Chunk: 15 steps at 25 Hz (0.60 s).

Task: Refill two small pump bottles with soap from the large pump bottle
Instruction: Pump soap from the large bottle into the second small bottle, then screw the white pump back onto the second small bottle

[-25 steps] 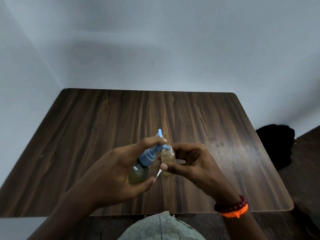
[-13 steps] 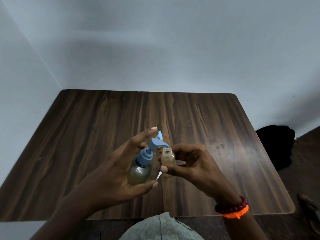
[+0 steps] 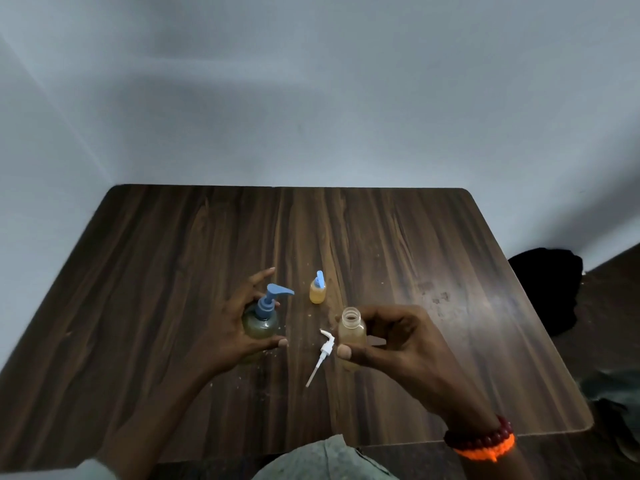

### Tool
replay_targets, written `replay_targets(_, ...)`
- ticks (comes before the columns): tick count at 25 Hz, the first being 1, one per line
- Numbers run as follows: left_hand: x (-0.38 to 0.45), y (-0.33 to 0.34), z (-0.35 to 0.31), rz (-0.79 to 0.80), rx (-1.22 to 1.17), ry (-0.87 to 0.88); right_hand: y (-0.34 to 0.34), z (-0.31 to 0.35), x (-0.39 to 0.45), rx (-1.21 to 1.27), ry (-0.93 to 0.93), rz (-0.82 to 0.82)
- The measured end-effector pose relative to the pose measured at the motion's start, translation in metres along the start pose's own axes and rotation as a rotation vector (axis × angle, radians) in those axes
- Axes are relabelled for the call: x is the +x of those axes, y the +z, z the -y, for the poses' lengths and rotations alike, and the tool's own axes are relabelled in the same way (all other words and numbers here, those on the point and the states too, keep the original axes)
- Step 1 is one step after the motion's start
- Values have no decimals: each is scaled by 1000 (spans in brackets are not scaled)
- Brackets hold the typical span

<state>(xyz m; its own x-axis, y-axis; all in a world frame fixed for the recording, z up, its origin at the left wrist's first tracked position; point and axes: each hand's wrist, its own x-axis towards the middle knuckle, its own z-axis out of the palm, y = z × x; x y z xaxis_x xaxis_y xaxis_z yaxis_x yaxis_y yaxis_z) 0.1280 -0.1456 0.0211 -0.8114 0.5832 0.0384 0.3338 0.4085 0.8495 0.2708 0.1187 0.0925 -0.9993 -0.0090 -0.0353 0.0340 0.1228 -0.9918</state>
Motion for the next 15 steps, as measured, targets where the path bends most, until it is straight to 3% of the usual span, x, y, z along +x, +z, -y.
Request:
replay_targets(3,24,10,27,90,55,-68,-2,-1,-2,1,39,-29)
replay_targets(15,103,14,80,128,91,-113,-5,5,-5,7,111,-166)
